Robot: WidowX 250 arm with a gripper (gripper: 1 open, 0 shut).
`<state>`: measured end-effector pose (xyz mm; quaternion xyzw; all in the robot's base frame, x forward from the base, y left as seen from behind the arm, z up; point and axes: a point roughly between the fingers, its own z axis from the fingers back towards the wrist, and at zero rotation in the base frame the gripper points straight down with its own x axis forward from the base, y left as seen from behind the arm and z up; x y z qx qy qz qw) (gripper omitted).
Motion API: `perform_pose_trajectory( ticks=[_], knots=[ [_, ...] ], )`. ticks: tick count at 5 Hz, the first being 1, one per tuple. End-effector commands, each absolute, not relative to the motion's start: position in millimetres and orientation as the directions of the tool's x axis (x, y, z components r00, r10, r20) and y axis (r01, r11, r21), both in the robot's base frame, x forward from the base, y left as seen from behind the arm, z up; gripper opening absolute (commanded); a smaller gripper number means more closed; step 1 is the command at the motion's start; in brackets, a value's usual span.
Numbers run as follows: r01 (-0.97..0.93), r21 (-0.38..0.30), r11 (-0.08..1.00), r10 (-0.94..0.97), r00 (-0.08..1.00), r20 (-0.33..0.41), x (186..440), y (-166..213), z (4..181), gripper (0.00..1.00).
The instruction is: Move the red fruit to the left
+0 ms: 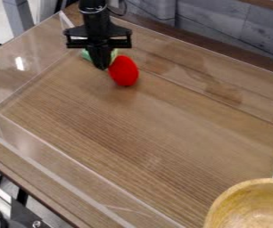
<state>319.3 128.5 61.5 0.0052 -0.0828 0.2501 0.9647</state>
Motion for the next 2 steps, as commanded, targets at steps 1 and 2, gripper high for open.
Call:
perform_pose_trajectory(
  ticks=[1,2],
  knots=[
    [-0.472,-0.032,0.881,0.466,0.855,0.228,326.2,140.0,75.9,0.00],
    [-0.465,-0.024,0.885,0.458,0.859,0.228,322.4,141.0,72.5,0.00]
  ],
)
